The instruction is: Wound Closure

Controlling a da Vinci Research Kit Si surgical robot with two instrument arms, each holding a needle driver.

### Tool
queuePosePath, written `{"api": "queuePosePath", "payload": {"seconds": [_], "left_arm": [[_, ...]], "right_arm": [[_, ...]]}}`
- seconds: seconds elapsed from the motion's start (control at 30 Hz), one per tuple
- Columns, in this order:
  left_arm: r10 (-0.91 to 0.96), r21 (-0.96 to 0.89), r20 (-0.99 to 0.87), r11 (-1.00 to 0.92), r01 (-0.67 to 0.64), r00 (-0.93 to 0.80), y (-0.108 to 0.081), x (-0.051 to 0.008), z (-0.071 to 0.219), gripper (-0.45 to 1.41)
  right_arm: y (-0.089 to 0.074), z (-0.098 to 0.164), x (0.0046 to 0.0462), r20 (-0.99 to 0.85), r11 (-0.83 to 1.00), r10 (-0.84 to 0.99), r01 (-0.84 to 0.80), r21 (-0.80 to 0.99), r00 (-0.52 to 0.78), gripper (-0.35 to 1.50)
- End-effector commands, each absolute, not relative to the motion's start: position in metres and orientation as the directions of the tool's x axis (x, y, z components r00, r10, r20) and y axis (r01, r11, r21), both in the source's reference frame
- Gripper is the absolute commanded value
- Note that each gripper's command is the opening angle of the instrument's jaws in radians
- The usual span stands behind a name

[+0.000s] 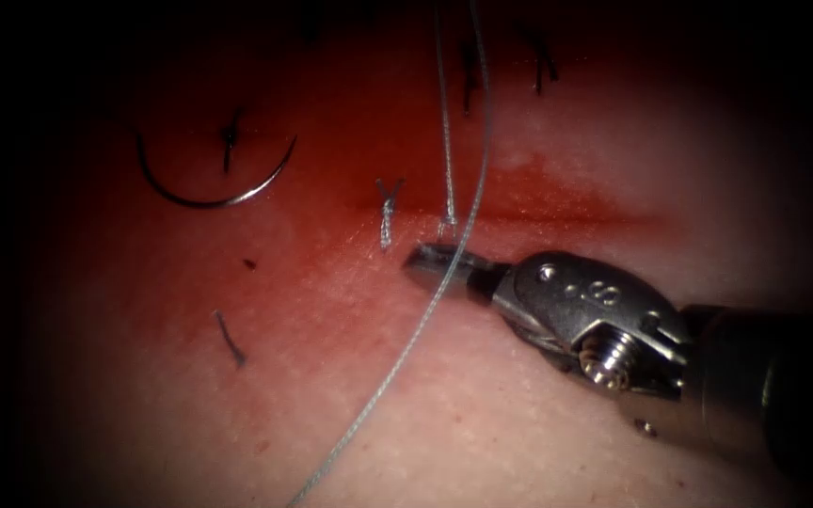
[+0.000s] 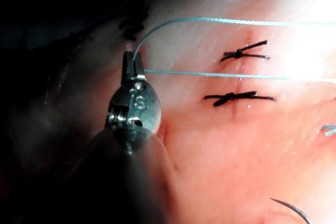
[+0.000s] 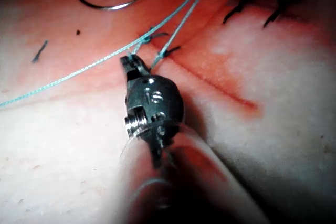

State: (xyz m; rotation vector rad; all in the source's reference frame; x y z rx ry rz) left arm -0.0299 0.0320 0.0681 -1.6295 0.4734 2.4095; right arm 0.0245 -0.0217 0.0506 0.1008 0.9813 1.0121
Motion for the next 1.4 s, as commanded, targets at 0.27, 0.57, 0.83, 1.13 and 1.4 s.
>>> {"api": "queuePosePath", "payload": {"seconds": [0.27,0.57,0.83,1.13,1.4], "left_arm": [[-0.048,0.211,-0.906,-0.912,-0.352,-0.42,0.0344,-0.0307,0.0699,-0.45],[-0.044,0.234,-0.898,-0.891,-0.39,-0.437,0.0363,-0.0302,0.0717,-0.45],[-0.063,0.254,-0.894,-0.887,-0.387,-0.443,0.0351,-0.0305,0.0726,-0.45],[-0.048,0.238,-0.9,-0.887,-0.396,-0.434,0.0361,-0.0299,0.0726,-0.45],[-0.042,0.234,-0.904,-0.882,-0.409,-0.426,0.0362,-0.0299,0.0729,-0.45]], "right_arm": [[-0.0221,0.0512,0.0256,-0.644,0.573,0.745,-0.661,0.484,0.175,-0.35],[-0.0251,0.051,0.0271,-0.606,0.605,0.752,-0.637,0.478,0.259,-0.35],[-0.0244,0.0522,0.0265,-0.61,0.607,0.748,-0.642,0.468,0.262,-0.35],[-0.0262,0.0522,0.0273,-0.567,0.63,0.753,-0.612,0.478,0.333,-0.35],[-0.0269,0.0528,0.0276,-0.541,0.636,0.756,-0.612,0.471,0.369,-0.35]]}}
